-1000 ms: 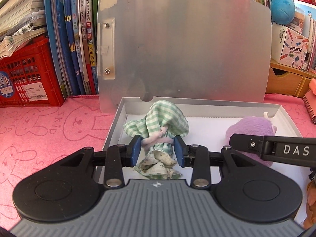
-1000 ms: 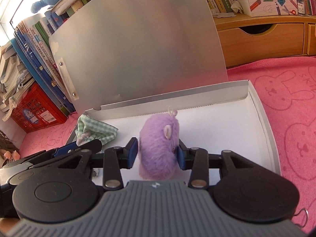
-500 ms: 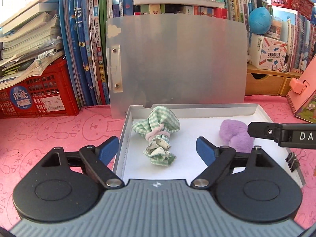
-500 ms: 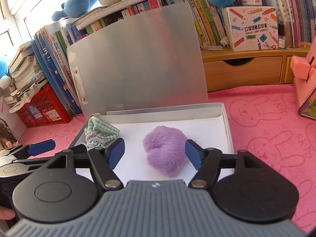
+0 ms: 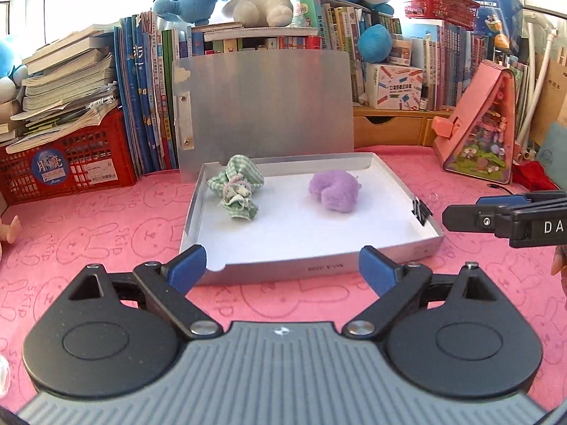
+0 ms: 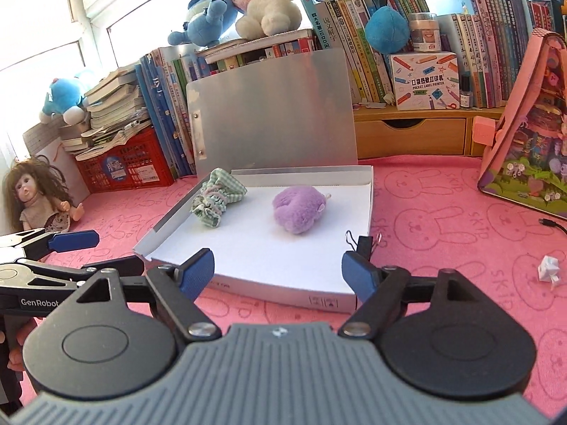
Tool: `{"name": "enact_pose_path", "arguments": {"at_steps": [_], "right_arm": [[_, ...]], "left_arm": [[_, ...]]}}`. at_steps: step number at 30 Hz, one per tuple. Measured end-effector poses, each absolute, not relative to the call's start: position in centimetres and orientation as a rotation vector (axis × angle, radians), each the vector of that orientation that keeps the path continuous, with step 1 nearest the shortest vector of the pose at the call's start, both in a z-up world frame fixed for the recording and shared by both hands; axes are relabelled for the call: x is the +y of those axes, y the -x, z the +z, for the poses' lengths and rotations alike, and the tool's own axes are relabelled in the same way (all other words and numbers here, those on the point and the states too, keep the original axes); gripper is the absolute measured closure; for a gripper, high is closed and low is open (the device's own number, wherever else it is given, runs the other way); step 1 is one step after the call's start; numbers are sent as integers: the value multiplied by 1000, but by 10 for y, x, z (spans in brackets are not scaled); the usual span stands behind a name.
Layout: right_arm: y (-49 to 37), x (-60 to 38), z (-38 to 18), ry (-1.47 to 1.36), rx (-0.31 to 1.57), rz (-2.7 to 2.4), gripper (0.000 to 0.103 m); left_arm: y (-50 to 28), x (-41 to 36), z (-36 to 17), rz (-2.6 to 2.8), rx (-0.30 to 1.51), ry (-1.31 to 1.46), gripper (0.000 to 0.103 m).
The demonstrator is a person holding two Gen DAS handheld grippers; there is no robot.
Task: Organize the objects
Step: 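Move the left tool to the blue floral pouch while the right tool reaches the white plush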
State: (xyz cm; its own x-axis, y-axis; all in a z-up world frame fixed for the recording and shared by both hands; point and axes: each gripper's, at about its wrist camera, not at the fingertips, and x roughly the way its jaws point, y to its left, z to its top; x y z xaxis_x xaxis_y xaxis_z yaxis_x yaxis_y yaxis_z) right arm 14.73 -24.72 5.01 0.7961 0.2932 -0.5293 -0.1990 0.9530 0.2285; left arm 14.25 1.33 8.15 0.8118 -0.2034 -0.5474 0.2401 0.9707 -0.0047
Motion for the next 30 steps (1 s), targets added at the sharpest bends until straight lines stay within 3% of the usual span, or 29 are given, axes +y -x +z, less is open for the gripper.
{"name": "enact_pose_path", "arguments": {"at_steps": [12, 30], "right_arm": [[-58, -252, 19, -29, 528, 260, 10], [-31, -232, -27, 17, 526, 213, 10]], "left_arm": [[-40, 9, 40, -243, 583, -12, 4], [6, -14, 1, -184, 537, -110, 4]]}}
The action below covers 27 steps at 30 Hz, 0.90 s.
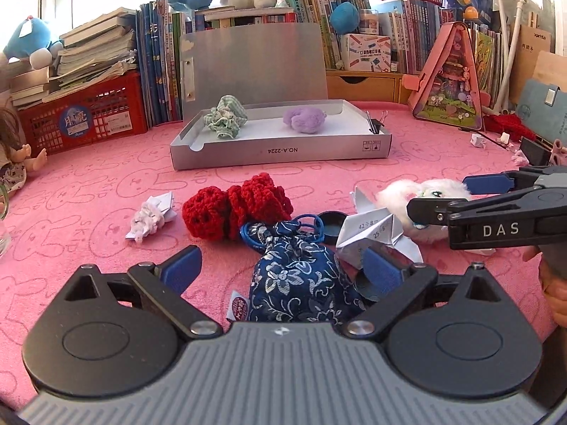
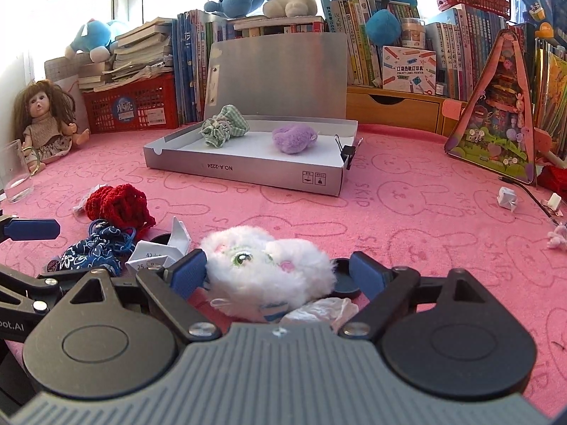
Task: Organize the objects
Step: 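Move the left tool to the blue floral pouch while the right tool reaches the white plush, then grasp the blue floral pouch with the left tool while the right tool grasps the white plush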
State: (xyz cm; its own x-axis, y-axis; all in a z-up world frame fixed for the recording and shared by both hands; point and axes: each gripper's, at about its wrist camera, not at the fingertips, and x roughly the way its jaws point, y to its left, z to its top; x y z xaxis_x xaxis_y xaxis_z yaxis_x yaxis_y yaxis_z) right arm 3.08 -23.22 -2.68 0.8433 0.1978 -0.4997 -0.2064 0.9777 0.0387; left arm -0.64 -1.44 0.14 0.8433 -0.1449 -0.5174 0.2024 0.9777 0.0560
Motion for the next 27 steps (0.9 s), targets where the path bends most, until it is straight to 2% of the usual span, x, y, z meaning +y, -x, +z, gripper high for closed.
{"name": "enact_pose_path", "arguments": {"at_steps": [22, 27], "right_arm": [[-36, -223, -37, 41, 560, 244, 7], [-36, -220, -38, 66, 566, 247, 7]], "left_arm": [[3, -8, -14, -143, 583, -23, 6], [6, -7, -13, -149, 574, -2, 13]]}}
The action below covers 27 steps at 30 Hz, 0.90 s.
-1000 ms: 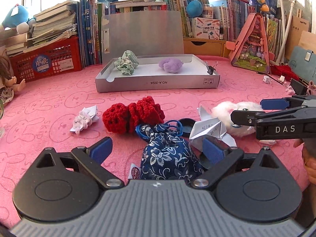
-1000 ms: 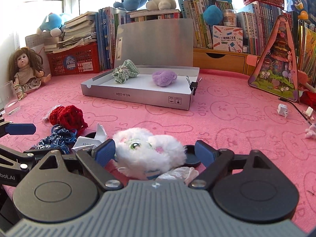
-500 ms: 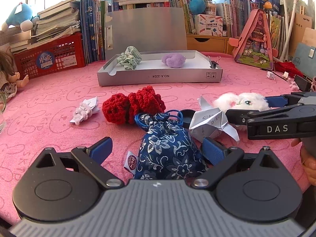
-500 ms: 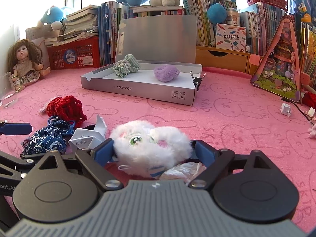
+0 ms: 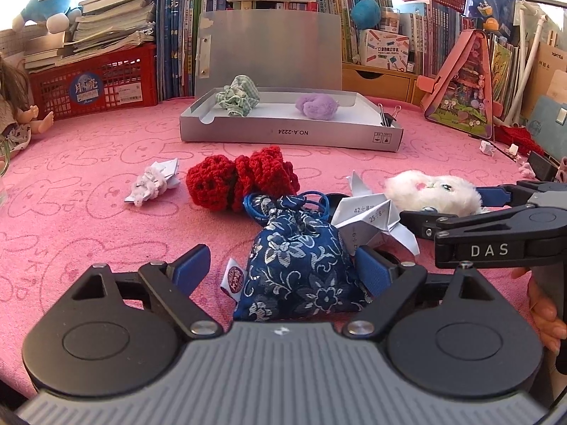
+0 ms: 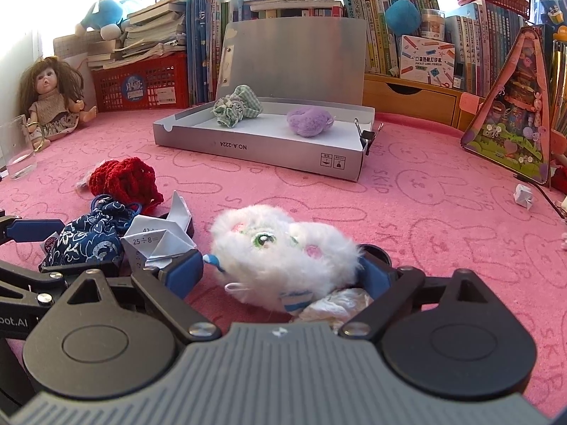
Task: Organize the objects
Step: 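Grasp the blue floral pouch with the left tool while the right tool grasps the white plush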
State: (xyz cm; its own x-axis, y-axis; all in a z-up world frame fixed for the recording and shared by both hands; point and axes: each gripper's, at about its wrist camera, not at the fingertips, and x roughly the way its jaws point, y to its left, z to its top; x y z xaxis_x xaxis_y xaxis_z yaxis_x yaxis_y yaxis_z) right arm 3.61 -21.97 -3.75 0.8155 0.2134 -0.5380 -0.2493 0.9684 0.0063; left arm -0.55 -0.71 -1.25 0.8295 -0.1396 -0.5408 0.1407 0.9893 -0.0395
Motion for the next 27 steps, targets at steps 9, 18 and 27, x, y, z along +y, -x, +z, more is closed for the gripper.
{"name": "enact_pose_path", "arguments": {"at_steps": [9, 18, 27], "right_arm": [[-36, -216, -37, 97, 565, 246, 7], [-36, -217, -37, 93, 568, 249, 7], [-33, -219, -36, 85, 543, 227, 25]], "left_arm": [[7, -6, -8, -121, 573, 3, 14], [4, -20, -15, -172, 579, -39, 32], [11, -21, -7, -173, 556, -67, 46]]}}
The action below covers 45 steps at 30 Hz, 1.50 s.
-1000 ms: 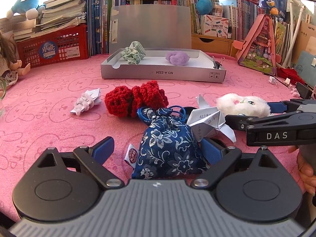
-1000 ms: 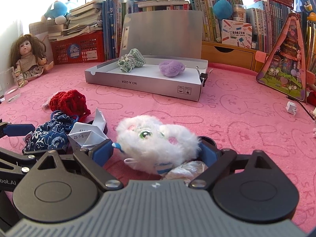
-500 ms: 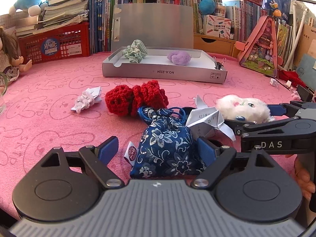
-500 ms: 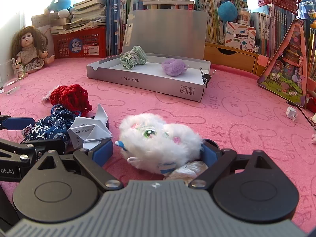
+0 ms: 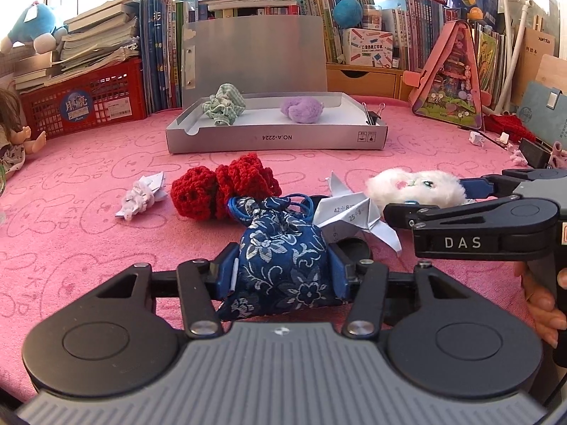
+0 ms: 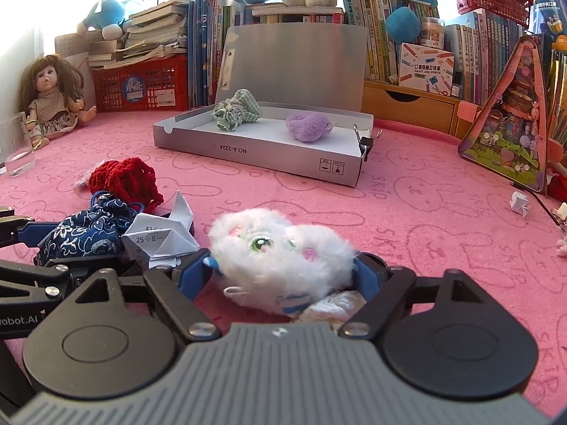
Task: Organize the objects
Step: 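Grasp the blue floral pouch with the left tool while the right tool grasps the white plush, then carry the pouch and white plush with both tools into the grey box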
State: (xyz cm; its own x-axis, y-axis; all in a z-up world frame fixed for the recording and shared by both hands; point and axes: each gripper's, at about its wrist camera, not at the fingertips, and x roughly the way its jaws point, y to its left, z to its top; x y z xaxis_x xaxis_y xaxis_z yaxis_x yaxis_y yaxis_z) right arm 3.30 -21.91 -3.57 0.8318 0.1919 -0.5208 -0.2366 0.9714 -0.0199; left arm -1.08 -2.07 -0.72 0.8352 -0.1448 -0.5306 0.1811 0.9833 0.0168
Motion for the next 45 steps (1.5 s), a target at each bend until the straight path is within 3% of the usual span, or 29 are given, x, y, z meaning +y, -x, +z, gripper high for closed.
{"name": "enact_pose_path", "arguments": {"at_steps": [13, 33, 38, 45], "right_arm": [[-29, -219, -21, 72, 494, 238, 26], [-33, -227, -21, 19, 494, 200, 26], [-32, -226, -18, 19, 486, 205, 26], [-37, -228, -6, 1, 470, 206, 26]], "left_arm": [[12, -12, 19, -171, 494, -48, 46], [7, -5, -9, -135, 569, -88, 43], [9, -5, -2, -135, 558, -73, 51], [10, -3, 29, -159, 482, -46, 52]]}}
